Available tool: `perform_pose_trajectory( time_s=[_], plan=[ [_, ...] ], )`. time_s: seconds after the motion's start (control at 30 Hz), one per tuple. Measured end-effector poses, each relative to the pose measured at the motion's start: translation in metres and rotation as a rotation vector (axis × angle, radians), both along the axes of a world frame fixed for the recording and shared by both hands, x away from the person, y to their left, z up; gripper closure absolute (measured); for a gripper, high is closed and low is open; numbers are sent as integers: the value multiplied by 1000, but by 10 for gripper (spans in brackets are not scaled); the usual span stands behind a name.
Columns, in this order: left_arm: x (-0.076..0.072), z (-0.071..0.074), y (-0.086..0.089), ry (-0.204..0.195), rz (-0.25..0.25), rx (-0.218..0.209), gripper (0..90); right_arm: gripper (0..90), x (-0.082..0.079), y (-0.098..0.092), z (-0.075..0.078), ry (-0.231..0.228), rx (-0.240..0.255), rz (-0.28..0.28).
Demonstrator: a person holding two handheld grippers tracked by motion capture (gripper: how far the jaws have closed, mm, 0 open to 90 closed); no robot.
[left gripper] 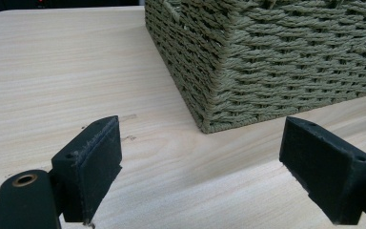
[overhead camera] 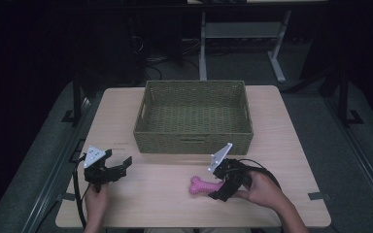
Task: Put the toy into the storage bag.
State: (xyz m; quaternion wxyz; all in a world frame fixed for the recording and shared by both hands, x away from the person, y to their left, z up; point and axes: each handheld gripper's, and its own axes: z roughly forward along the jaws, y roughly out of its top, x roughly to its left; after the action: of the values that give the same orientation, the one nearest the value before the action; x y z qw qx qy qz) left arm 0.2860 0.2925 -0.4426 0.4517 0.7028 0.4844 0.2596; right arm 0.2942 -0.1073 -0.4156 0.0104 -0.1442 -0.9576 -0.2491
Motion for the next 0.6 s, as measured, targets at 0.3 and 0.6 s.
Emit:
perform_pose_trajectory(
  time_s=[0.3, 0.6],
  plan=[
    [0, 0, 0, 1, 0, -2, 137, 278, 5, 13, -3, 8, -55, 30],
    [0, 0, 1, 3, 1, -7, 137, 351, 10, 24, -9, 19, -102, 59]
  ],
)
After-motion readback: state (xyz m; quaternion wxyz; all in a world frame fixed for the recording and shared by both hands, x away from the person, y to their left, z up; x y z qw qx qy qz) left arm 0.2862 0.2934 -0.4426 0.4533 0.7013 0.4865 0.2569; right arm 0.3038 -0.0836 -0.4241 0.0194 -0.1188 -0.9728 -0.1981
